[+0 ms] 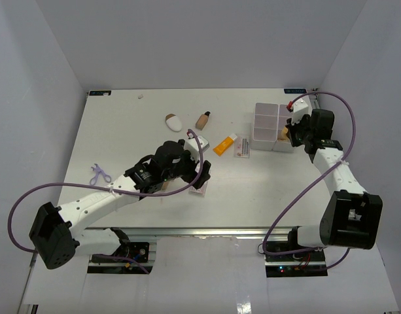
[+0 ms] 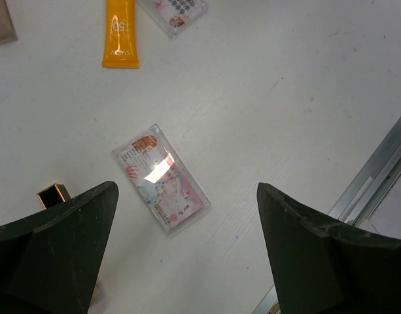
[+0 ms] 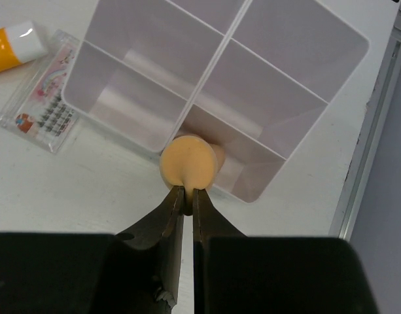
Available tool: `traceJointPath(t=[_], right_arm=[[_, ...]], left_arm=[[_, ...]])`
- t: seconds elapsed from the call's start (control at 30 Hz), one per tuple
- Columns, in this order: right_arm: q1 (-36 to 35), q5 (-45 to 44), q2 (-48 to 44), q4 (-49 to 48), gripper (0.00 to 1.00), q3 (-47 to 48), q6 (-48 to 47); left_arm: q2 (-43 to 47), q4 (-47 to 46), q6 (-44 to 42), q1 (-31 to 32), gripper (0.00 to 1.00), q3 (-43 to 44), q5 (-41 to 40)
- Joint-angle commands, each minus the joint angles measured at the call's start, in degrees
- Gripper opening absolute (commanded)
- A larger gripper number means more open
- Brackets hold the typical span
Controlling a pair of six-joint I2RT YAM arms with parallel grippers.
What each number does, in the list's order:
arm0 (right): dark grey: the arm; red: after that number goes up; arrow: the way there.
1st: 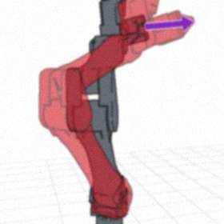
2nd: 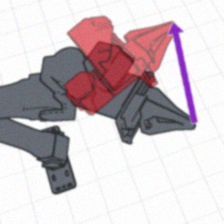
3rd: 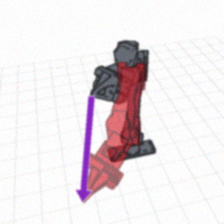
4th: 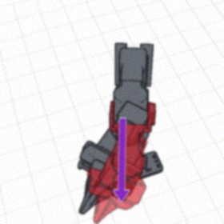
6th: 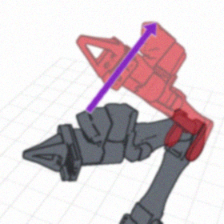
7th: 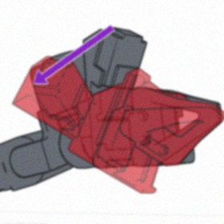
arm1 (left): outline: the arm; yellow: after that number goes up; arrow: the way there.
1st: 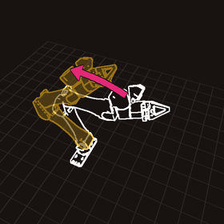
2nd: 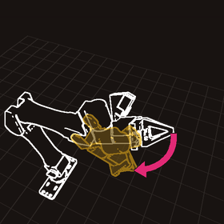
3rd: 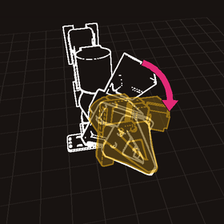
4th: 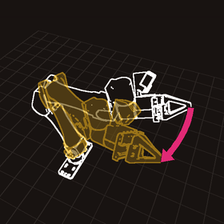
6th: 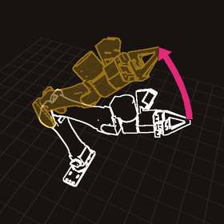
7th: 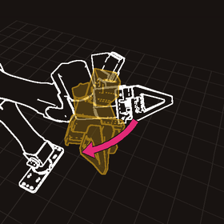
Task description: Organize the makeup
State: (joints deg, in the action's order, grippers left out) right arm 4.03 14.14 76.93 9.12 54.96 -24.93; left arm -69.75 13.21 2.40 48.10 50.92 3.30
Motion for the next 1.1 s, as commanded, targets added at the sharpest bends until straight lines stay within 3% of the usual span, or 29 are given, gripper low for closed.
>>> traceJointPath(t=[0.0,0.5,0.7,0.8,1.07], right_arm=[[0.54,-4.60,1.97,-5.93,0.08,3.27,3.81],[0.63,-4.90,9.19,-7.08,0.13,4.28,5.34],[0.63,-4.96,11.56,-6.92,0.25,4.73,5.06],[0.63,-4.57,11.93,-6.84,0.38,4.72,4.98],[1.07,-2.99,9.58,-5.41,0.56,4.60,4.36]], left_arm=[[3.76,-0.60,-0.81,-0.11,0.98,-0.48,-1.90],[4.36,-0.98,-0.99,-0.11,0.98,-0.82,-2.42],[4.09,-1.28,-1.01,-0.18,0.98,-1.12,-2.42],[3.93,-1.51,-1.08,-0.19,0.98,-1.35,-2.42],[2.69,-2.63,-0.82,-1.39,0.98,-1.99,-2.11]])
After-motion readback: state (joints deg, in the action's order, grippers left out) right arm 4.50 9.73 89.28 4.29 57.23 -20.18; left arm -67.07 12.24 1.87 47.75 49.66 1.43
